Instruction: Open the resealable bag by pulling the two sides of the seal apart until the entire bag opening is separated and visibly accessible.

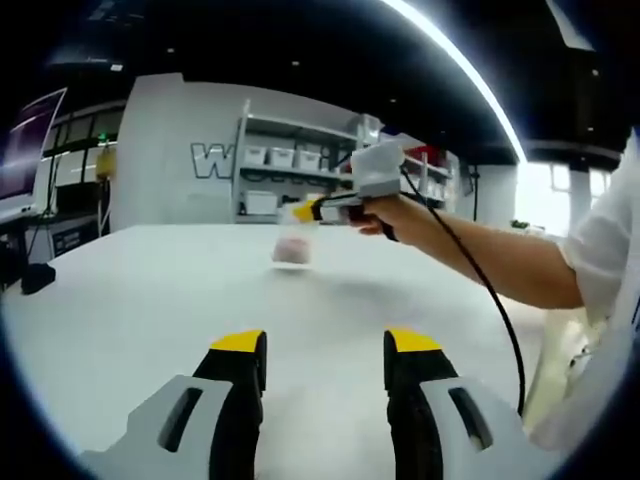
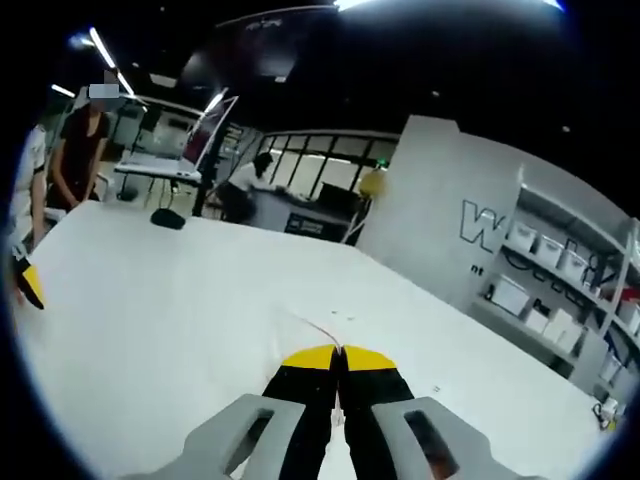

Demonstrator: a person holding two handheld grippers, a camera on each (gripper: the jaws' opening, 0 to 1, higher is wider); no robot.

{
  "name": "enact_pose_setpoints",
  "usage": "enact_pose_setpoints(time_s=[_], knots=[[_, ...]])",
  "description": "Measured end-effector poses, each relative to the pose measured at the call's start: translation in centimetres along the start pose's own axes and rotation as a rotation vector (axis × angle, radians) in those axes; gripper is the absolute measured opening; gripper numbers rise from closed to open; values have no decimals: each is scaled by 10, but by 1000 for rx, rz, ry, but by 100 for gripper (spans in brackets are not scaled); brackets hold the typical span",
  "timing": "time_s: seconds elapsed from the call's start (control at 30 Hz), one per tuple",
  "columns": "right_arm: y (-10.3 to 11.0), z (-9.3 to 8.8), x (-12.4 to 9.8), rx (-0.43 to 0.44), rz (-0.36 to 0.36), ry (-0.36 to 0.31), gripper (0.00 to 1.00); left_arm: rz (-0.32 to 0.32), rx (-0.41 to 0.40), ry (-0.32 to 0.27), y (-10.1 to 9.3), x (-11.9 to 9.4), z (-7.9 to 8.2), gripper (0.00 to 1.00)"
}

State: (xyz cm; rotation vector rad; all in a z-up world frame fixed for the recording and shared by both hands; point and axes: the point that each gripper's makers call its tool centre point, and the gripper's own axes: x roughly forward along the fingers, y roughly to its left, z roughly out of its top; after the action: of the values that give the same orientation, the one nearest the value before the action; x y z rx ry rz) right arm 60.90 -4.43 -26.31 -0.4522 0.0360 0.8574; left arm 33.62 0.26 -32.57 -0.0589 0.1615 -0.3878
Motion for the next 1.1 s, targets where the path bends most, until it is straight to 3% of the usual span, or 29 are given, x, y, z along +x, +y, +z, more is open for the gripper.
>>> enact_pose_setpoints(time_s=[0.5,0.73,1.1], knots=[[-1,-7,24,10,10,8,0,-8,-3,4,-2,0,-1,48],[11,-14,18,15,15,11,0,-11,-5,3,-2,0,0,47],[45,-33,1,84,49,34,0,-11,-1,3,-2,1,1,47]])
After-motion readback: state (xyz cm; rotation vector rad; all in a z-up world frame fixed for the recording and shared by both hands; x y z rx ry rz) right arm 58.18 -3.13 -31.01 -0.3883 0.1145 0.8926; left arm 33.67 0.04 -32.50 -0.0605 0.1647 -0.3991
